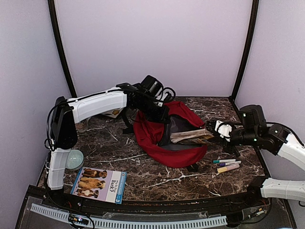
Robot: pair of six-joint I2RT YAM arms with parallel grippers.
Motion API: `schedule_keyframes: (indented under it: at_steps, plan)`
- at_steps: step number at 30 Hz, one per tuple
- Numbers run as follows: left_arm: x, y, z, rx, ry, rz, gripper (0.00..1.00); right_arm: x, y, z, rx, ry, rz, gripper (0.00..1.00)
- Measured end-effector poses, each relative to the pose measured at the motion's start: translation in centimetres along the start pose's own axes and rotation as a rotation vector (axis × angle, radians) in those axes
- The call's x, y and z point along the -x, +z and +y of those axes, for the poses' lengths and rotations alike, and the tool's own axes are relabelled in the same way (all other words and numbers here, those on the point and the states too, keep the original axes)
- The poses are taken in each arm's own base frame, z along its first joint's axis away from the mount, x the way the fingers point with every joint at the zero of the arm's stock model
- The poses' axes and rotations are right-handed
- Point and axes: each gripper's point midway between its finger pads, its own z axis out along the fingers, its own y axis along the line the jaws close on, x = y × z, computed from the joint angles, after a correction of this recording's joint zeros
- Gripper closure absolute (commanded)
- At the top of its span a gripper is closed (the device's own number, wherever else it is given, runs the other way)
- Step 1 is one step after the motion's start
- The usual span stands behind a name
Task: Pack the student bag
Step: Pick up the largest pocket of the bag from the student bag, then place the student bag in the largest pocket of the bag.
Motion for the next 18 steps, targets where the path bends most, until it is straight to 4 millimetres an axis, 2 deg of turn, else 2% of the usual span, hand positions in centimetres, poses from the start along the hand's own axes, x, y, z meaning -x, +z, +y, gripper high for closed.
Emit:
schedule_keyframes:
  at_steps: [6,12,18]
  plan:
    - [0.9,-1.0,-1.4,-0.019,0.003,-0.024,1.00,0.2,1.5,-0.5,-0.036,-0.039,0.021,1.00]
    - [2.1,-3.0,-4.1,-0.049,0.036,-0.067,1.00,-0.3,3.3,0.0,-0.032,-0.083,0.058,1.00]
    - [2.9,-5.1,-5.8,-0.063,0.059,-0.105,1.00,-0.4,4.9,-1.3,-0.103,-0.100,0.083,1.00]
